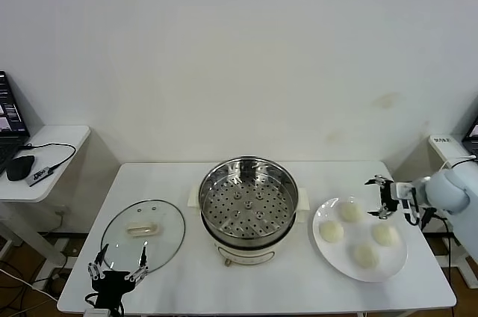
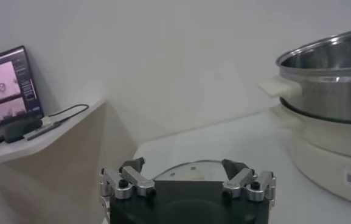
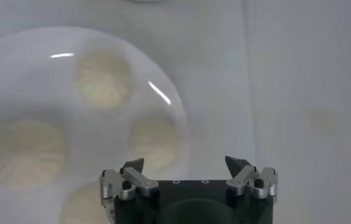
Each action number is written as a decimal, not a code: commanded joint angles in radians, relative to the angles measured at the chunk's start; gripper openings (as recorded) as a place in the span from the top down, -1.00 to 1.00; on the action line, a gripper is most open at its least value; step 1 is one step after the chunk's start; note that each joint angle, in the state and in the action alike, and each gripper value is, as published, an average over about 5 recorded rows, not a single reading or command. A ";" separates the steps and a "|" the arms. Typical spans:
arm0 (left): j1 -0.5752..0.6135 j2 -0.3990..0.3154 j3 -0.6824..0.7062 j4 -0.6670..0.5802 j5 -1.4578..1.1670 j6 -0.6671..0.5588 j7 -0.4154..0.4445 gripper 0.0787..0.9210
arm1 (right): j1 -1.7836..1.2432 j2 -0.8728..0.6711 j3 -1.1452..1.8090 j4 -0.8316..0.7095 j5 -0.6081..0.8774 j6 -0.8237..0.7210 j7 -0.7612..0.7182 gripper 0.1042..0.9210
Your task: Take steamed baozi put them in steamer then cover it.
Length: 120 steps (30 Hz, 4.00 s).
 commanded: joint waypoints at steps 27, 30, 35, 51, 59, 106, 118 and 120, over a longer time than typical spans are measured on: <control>-0.013 0.000 -0.007 0.018 0.011 -0.017 -0.003 -0.77 | 0.166 0.195 -0.238 -0.252 -0.037 -0.033 -0.008 -0.64; -0.014 -0.002 -0.006 0.020 0.011 -0.018 -0.004 -0.77 | 0.166 0.191 -0.239 -0.249 -0.039 -0.033 -0.011 -0.47; -0.013 -0.004 -0.006 0.017 0.010 -0.019 -0.004 -0.77 | 0.164 0.167 -0.243 -0.226 -0.037 -0.031 -0.025 -0.36; -0.018 0.007 -0.003 0.000 0.008 -0.017 -0.001 -0.77 | 0.420 -0.031 -0.424 -0.013 0.172 -0.049 -0.043 -0.19; -0.024 0.021 0.004 -0.012 0.004 -0.015 0.002 -0.77 | 0.730 0.028 -0.605 0.047 0.361 -0.083 -0.036 -0.20; -0.043 0.021 -0.060 0.019 -0.015 -0.014 0.008 -0.77 | 0.807 0.655 -0.996 -0.174 0.019 0.458 0.145 -0.24; -0.043 0.021 -0.057 0.018 -0.015 -0.014 0.007 -0.77 | 0.783 0.670 -0.993 -0.200 0.024 0.474 0.156 -0.25; -0.043 0.021 -0.057 0.017 -0.014 -0.014 0.008 -0.77 | 0.784 0.670 -0.995 -0.200 0.030 0.475 0.158 -0.29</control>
